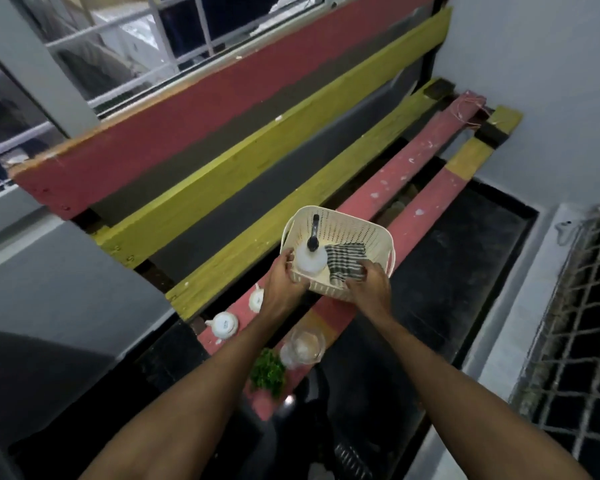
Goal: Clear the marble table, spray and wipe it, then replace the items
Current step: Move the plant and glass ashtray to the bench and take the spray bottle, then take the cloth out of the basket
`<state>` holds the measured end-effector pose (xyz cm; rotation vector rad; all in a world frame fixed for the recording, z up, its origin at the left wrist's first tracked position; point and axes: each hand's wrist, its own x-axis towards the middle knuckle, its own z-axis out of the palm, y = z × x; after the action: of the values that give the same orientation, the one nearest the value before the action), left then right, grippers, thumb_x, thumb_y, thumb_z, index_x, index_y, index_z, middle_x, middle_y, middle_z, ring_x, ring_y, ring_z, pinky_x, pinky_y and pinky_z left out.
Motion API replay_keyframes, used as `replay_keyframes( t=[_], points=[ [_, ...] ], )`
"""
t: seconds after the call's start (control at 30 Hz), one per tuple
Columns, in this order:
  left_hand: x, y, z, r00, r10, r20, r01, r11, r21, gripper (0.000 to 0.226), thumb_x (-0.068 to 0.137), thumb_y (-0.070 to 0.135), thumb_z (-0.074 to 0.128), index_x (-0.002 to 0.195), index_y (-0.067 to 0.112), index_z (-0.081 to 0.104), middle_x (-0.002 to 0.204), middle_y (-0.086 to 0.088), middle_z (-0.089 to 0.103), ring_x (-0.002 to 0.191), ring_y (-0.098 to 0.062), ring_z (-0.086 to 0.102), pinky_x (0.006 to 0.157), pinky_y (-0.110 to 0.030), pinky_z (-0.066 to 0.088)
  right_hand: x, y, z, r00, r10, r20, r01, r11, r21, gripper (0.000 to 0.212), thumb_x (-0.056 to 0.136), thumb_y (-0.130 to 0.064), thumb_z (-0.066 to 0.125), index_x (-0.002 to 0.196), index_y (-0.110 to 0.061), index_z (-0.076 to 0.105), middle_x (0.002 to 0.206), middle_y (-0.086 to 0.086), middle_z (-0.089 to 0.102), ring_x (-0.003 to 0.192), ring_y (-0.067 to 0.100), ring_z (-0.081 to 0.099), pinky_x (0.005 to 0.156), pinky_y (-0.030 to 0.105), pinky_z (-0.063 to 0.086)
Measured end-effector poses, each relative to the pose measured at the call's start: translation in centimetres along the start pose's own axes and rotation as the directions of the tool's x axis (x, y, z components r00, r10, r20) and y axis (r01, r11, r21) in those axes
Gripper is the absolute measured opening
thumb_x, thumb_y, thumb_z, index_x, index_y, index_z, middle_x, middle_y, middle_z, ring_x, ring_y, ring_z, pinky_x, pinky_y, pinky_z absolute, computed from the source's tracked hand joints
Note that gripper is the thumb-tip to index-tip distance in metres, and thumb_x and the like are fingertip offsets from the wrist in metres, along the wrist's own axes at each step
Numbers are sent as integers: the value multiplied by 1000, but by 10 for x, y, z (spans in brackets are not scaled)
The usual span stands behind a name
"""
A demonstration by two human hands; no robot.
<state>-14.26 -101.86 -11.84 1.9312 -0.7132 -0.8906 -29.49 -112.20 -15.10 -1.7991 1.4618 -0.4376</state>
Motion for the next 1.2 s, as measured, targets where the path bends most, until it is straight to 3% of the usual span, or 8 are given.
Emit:
replay_keyframes(
  t=[0.1,0.3,0.5,0.63,0.77,0.97,1.07,1.2],
  points=[
    [56,-3,23,1000,-26,15,25,996,90,88,75,12,76,152,20,35,149,-1,48,134,-19,48,108,-41,46,53,22,12,997,-7,83,9,1000,-20,48,78,1,65,125,-4,60,119,7,61,113,23,55,97,35,45],
    [136,-25,57,995,-93,29,78,941,328,115,69,10,88,160,16,17,159,-5,38,144,-24,40,113,-36,38,126,60,51,959,5,282,34,991,-131,59,73,-12,73,128,-10,54,130,17,54,121,35,49,104,44,42],
    [162,-50,75,981,-160,106,122,948,295,68,87,13,76,148,16,45,136,-9,61,127,-29,56,90,-28,39,150,81,87,936,18,351,125,917,-379,81,81,-22,68,151,-18,28,155,21,18,143,41,17,116,51,22],
    [163,-52,79,992,-104,77,85,972,220,43,91,27,72,130,16,59,123,-7,68,114,-28,62,93,-38,49,161,92,110,938,-23,345,222,807,-548,57,70,-39,61,125,-29,50,135,13,46,124,35,41,105,50,39],
    [151,-40,76,998,-6,62,2,998,60,30,94,28,68,119,14,60,115,-2,69,105,-18,63,90,-36,50,167,113,116,941,-144,306,254,898,-359,24,84,-28,57,103,-25,69,108,-3,68,98,14,61,88,27,48],
    [117,-7,43,992,104,-67,-114,978,-172,16,96,30,65,106,18,60,101,-3,65,95,-19,62,81,-30,48,137,66,80,989,-125,78,135,979,-152,23,77,3,60,56,-6,60,58,2,59,56,16,52,52,29,33],
    [71,22,-1,973,139,-184,-184,949,-255,16,95,25,67,100,12,58,93,-9,62,87,-23,60,77,-31,47,109,16,44,996,-67,-61,63,996,-56,18,76,-3,63,59,-6,68,57,8,63,58,23,60,54,36,47],
    [32,30,-31,963,82,-256,-154,948,-277,24,92,18,70,85,1,53,74,-6,53,70,-15,50,66,-32,40,87,-7,8,989,132,-71,-116,975,191,8,77,-13,77,71,-18,79,64,-7,72,67,17,70,64,29,58]
  ],
)
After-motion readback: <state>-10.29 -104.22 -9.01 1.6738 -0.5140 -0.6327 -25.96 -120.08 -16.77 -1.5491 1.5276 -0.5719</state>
